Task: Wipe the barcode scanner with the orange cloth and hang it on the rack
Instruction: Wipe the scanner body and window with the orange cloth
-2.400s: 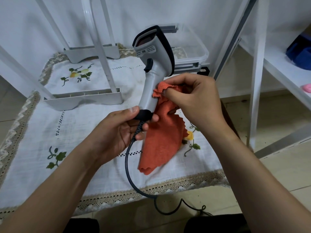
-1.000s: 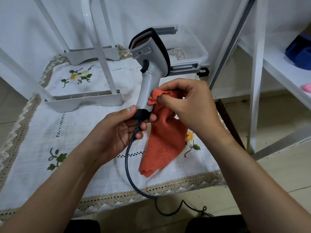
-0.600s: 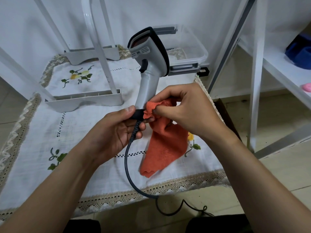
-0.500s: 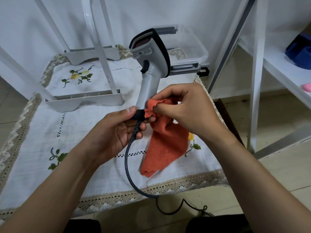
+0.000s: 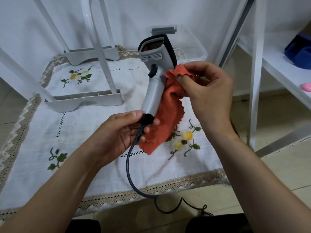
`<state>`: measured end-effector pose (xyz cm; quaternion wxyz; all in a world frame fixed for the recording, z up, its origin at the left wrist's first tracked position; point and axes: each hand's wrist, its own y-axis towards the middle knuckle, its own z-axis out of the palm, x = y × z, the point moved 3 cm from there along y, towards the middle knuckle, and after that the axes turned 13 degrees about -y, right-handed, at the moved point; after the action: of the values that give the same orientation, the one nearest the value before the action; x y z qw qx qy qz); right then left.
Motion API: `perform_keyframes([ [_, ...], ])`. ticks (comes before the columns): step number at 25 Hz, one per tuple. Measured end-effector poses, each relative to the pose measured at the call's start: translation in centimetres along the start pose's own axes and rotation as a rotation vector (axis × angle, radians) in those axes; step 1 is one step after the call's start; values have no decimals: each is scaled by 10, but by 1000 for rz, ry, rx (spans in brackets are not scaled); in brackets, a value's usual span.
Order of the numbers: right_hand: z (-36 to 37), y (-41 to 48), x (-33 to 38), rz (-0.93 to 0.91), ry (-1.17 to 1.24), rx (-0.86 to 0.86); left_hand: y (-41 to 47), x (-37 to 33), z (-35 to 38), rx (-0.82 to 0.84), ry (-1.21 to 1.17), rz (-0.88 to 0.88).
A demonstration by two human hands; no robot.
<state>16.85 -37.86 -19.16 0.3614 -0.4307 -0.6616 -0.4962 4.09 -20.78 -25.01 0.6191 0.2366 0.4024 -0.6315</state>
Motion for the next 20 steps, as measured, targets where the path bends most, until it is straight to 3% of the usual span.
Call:
perform_keyframes([
  [6,12,-6,1,-182,-201,-8,-1,1,3,-1,96,14],
  [13,20,-11,-1,-73,-166,179,-2,1,1,-38,143,46],
  [20,30,-20,1,-104,-248,350,-3,-4,-4,-109,99,71],
])
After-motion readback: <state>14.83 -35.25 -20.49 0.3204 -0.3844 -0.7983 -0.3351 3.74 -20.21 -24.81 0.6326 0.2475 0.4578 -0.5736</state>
